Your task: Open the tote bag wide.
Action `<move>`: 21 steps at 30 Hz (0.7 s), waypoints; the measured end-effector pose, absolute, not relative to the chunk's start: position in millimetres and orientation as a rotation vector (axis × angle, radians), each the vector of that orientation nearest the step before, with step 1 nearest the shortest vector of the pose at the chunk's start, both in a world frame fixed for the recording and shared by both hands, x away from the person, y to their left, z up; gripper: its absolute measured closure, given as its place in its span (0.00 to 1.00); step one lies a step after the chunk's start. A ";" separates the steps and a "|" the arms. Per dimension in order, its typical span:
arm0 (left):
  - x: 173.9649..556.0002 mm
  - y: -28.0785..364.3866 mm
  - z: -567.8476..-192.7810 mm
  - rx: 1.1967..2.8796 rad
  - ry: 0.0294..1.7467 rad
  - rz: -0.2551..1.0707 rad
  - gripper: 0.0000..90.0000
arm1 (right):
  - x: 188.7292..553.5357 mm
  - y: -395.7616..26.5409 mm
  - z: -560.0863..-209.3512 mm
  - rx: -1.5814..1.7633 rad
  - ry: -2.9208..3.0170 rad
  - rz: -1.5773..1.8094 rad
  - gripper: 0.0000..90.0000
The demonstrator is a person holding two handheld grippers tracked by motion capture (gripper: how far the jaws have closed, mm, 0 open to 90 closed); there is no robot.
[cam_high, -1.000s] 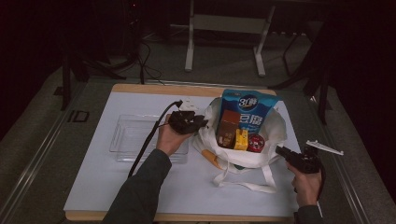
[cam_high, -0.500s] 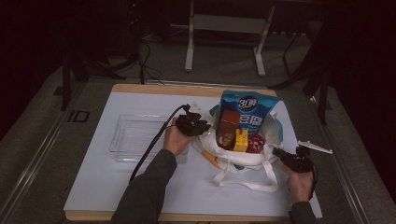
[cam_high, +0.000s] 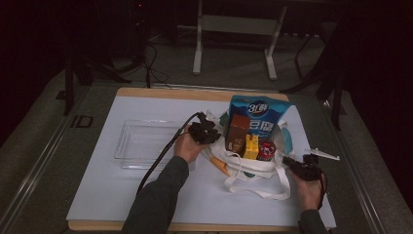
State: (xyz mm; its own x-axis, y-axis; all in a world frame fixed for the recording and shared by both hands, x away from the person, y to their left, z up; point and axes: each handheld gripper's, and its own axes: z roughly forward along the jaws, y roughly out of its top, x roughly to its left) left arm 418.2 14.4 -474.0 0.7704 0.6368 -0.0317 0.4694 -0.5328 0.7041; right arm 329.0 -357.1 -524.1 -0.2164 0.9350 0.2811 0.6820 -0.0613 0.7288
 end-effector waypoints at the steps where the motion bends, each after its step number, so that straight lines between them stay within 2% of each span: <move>1: 419.2 14.5 -474.8 2.243 0.828 0.284 0.86 | 328.9 -356.5 -524.5 1.734 1.907 1.151 0.97; 10: 417.3 14.2 -474.3 2.252 0.811 0.304 0.86 | 323.1 -358.1 -522.5 1.714 1.871 1.181 0.94; 21: 411.4 22.7 -460.2 2.176 0.787 0.324 0.77 | 300.2 -367.2 -489.5 1.595 1.780 1.276 0.80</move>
State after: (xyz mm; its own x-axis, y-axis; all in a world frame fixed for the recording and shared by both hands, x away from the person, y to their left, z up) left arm 411.4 22.7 -460.2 0.7754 0.6310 -0.0244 0.4315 -0.5012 0.7501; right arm 300.2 -367.2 -489.5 -0.2469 0.9353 0.2534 0.5405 -0.0841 0.8371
